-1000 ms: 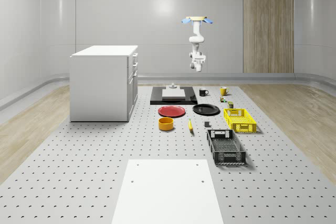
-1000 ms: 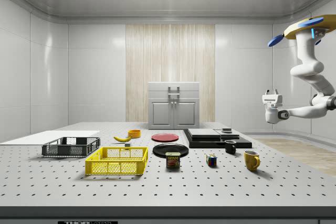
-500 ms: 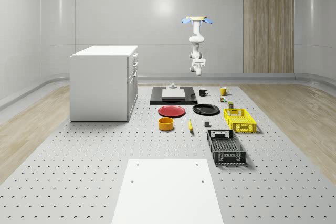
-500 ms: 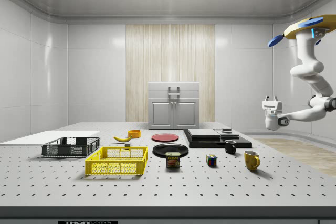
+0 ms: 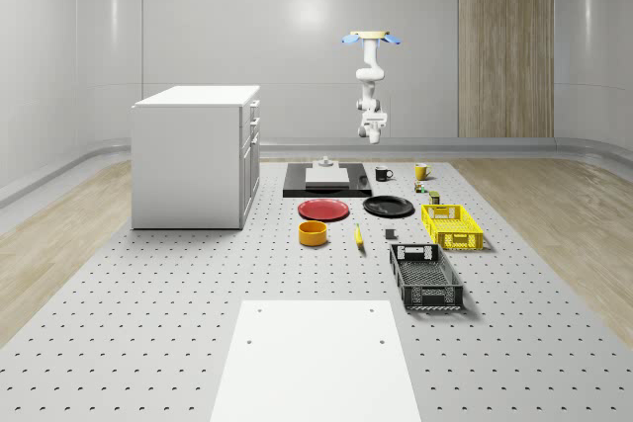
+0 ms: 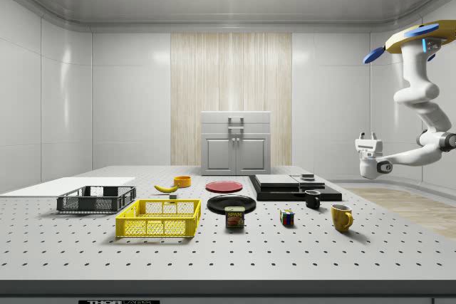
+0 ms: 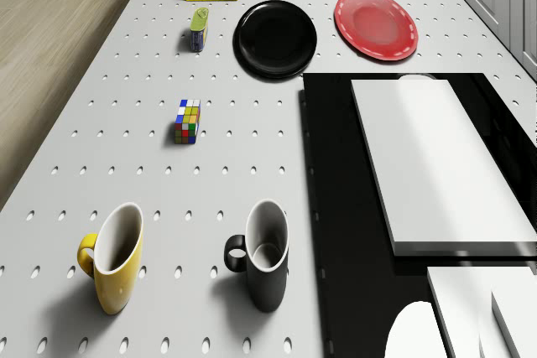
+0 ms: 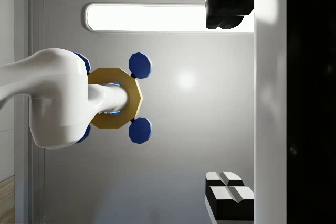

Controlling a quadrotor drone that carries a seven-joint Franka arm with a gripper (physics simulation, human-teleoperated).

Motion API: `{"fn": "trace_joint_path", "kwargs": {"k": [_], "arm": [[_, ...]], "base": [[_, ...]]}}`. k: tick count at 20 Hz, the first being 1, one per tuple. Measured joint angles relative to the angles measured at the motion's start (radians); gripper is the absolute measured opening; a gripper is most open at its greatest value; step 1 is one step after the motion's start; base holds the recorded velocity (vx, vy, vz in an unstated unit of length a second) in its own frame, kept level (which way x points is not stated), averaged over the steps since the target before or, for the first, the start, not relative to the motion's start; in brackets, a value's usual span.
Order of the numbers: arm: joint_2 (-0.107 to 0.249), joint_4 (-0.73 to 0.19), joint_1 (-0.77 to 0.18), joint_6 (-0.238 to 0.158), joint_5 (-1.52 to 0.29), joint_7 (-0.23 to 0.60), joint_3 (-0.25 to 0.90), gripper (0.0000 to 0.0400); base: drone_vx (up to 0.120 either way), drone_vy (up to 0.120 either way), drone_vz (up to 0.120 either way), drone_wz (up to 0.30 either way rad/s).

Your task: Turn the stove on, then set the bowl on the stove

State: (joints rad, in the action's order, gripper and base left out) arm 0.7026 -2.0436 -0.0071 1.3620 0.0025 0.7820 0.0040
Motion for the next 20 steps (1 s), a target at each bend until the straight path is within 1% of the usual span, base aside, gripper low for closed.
{"fn": "trace_joint_path", "kwargs": {"k": [12,20], "arm": [[0.004,-0.002,-0.001,0.006,0.0,0.0,0.001,0.04],[0.008,-0.005,-0.003,0.012,-0.003,0.0,0.004,0.04]], "base": [[0.12,-0.12,0.0,0.0],[0.005,-0.12,0.0,0.0]]}}
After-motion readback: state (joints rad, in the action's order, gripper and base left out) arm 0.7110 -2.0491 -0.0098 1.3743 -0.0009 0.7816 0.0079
